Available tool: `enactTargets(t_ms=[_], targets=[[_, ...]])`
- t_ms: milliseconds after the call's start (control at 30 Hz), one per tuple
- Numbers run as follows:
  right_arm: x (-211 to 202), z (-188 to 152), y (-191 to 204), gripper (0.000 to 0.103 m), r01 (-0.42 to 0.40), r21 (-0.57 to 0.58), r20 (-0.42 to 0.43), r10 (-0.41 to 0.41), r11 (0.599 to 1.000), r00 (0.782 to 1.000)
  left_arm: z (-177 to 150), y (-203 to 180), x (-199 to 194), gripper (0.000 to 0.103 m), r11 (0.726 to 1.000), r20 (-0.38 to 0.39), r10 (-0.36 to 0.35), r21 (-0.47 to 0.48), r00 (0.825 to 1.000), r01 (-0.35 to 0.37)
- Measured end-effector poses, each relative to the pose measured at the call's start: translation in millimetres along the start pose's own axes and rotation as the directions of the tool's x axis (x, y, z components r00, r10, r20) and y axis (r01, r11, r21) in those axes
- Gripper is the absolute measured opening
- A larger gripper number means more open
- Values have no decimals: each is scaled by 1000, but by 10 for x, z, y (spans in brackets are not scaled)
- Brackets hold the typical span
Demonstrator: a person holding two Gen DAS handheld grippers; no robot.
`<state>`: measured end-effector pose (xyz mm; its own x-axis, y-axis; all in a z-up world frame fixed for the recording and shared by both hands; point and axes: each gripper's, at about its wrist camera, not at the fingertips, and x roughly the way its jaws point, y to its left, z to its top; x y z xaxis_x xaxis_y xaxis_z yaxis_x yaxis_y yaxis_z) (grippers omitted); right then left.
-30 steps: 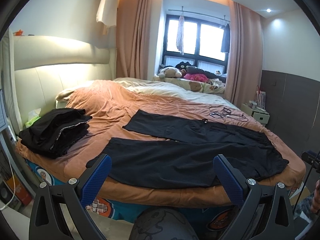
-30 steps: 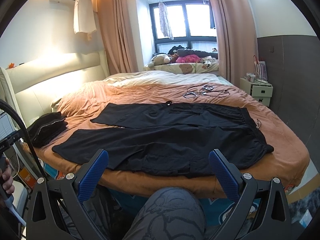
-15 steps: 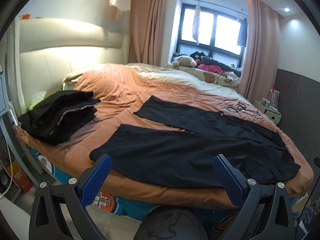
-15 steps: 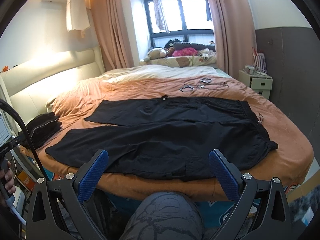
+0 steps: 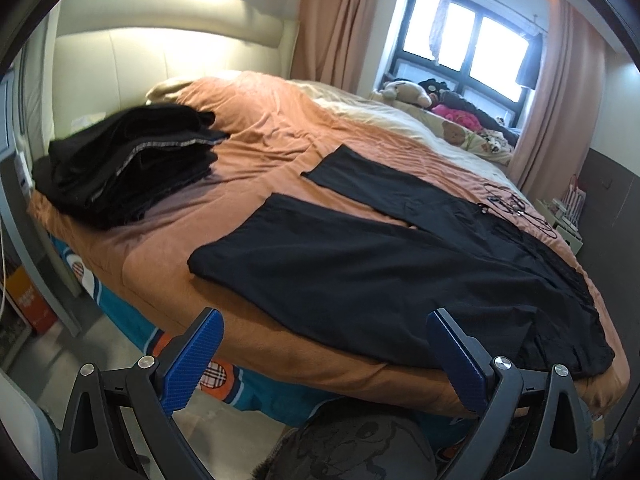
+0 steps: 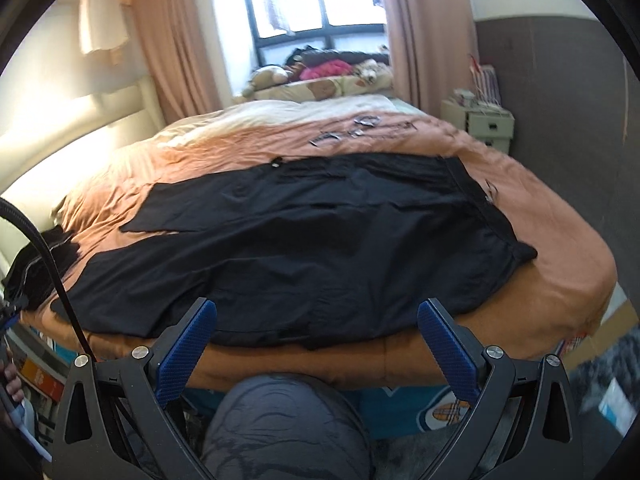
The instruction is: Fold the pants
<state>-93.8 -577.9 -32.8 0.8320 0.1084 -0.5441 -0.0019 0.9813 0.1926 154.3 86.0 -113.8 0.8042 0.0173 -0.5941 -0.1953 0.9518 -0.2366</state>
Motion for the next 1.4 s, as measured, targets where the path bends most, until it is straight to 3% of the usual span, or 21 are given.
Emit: enactTargets(t_ms=[333, 667, 867, 1000, 1033, 1100, 1200, 1400], targets=[[102, 75, -216, 101, 98, 95, -47, -94, 991, 994, 37, 426, 404, 83, 987, -76, 31, -154, 997, -42], [228, 117, -328, 101, 152, 169, -84, -140, 974, 987, 21, 648, 764, 76, 958, -123, -62, -284, 990, 25], [290, 133, -537, 101, 182, 224, -99, -164, 957, 982, 73, 741, 967, 73, 945, -139, -78, -327, 987, 29], [348, 118, -733, 100, 185, 304, -108, -159, 935, 981, 114, 781, 1121, 57, 938, -162, -77, -347, 984, 17], [370, 124, -778, 96, 183, 323, -111, -155, 929, 982, 128, 785, 1162, 52, 938, -169, -66, -347, 983, 3], [416, 122, -904, 94, 170, 358, -110, -139, 918, 984, 152, 799, 1221, 33, 937, -182, -49, -350, 982, -18], [502, 123, -1048, 87, 172, 398, -117, -137, 901, 984, 197, 815, 1269, 14, 935, -186, -30, -352, 982, -38], [757, 130, -1378, 81, 143, 472, -111, -103, 870, 989, 307, 796, 1259, 6, 940, -163, -4, -338, 987, -53]])
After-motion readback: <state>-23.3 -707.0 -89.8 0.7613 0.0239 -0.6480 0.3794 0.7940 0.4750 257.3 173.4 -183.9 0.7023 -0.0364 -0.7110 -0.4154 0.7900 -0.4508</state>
